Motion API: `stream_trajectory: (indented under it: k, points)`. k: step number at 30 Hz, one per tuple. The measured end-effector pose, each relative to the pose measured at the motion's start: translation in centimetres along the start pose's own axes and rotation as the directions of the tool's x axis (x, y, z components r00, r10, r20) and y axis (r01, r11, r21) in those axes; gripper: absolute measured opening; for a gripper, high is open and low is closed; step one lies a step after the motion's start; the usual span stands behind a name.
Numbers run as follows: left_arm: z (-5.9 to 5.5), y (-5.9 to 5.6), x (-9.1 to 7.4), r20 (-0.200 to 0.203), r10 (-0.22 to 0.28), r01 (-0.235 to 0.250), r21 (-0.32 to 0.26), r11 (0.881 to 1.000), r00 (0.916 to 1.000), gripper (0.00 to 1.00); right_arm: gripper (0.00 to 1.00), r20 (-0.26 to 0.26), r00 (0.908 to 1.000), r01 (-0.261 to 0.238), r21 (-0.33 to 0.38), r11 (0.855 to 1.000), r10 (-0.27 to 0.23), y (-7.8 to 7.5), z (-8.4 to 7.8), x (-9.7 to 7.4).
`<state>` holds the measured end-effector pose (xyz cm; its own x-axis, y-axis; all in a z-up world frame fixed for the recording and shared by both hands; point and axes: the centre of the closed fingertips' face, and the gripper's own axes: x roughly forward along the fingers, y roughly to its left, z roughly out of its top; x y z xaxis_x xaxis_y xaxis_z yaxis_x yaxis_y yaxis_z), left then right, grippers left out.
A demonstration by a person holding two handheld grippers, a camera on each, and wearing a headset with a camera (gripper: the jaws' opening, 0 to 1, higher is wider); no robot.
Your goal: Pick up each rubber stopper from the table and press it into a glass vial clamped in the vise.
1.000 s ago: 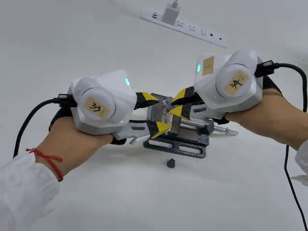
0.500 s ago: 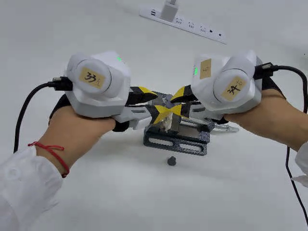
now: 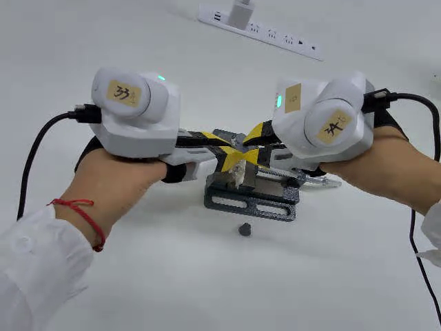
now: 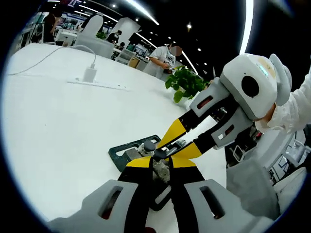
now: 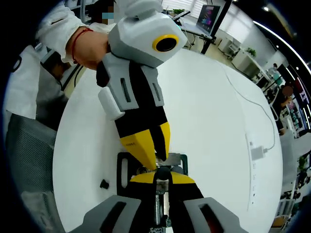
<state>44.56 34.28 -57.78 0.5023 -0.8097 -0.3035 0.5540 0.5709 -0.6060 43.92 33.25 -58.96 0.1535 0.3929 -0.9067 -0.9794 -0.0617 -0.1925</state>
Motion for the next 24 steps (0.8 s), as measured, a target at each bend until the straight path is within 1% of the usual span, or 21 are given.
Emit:
stream_trajectory:
  k: [1, 2, 4, 5, 6, 8, 10, 13, 15, 16, 19, 23, 24]
  points:
    - [0.15, 0.22, -0.05, 0.01, 0.007, -0.007, -0.031, 1.0, 0.9999, 0.08, 0.05, 0.001, 1.0, 0.001, 0.0, 1.0, -0.001, -0.02, 0.0, 0.01]
    - [0.18, 0.35, -0.07, 0.01, 0.007, -0.007, -0.036, 0.999, 0.9999, 0.06, 0.05, 0.001, 1.0, 0.002, -0.002, 1.0, -0.002, -0.02, -0.02, 0.01]
    - [0.06, 0.25, 0.04, 0.007, -0.004, 0.004, -0.097, 0.995, 1.0, 0.04, 0.05, 0.001, 1.0, 0.004, -0.006, 1.0, -0.004, -0.02, -0.01, 0.01]
    - [-0.06, 0.39, 0.08, 0.001, -0.002, 0.002, -0.107, 0.994, 1.0, 0.03, 0.05, 0.001, 1.0, 0.004, -0.007, 1.0, -0.004, -0.01, 0.0, 0.01]
    - [-0.05, 0.47, 0.17, 0.004, -0.004, 0.004, -0.109, 0.994, 1.0, 0.04, 0.05, 0.001, 1.0, 0.005, -0.008, 1.0, -0.005, -0.01, 0.0, 0.01]
    - [-0.25, 0.57, 0.27, 0.001, -0.003, 0.003, -0.145, 0.989, 1.0, 0.03, 0.05, 0.001, 1.0, 0.007, -0.01, 1.0, -0.007, 0.01, 0.02, 0.0]
    - [-0.22, 0.51, 0.36, 0.01, -0.01, 0.012, -0.188, 0.982, 0.9999, 0.03, 0.05, 0.0, 1.0, 0.009, -0.014, 1.0, -0.009, 0.03, 0.02, -0.01]
    - [-0.24, 0.51, 0.47, 0.014, -0.012, 0.015, -0.207, 0.978, 0.9998, 0.03, 0.05, 0.0, 0.9999, 0.012, -0.019, 1.0, -0.012, 0.04, 0.01, 0.0]
    - [-0.45, 0.57, 0.58, 0.006, -0.011, 0.012, -0.219, 0.976, 0.9999, 0.02, 0.05, 0.0, 0.9999, 0.013, -0.021, 1.0, -0.013, 0.03, 0.02, -0.01]
    - [-0.38, 0.56, 0.58, 0.014, -0.013, 0.016, -0.235, 0.972, 0.9998, 0.03, 0.05, -0.001, 0.9999, 0.014, -0.021, 1.0, -0.014, 0.03, 0.0, -0.01]
    - [-0.38, 0.4, 0.64, 0.018, -0.023, 0.027, -0.259, 0.965, 0.9996, 0.03, 0.05, 0.0, 0.9999, 0.017, -0.025, 1.0, -0.017, 0.04, 0.02, 0.01]
    - [-0.62, 0.21, 0.8, 0.013, -0.035, 0.037, -0.297, 0.954, 0.9993, 0.03, 0.05, 0.0, 0.9998, 0.022, -0.033, 0.999, -0.022, 0.07, 0.06, 0.02]
    - [-0.56, 0.21, 0.81, 0.017, -0.034, 0.038, -0.296, 0.955, 0.9993, 0.03, 0.05, 0.0, 0.9998, 0.022, -0.035, 0.999, -0.022, 0.07, 0.06, 0.02]
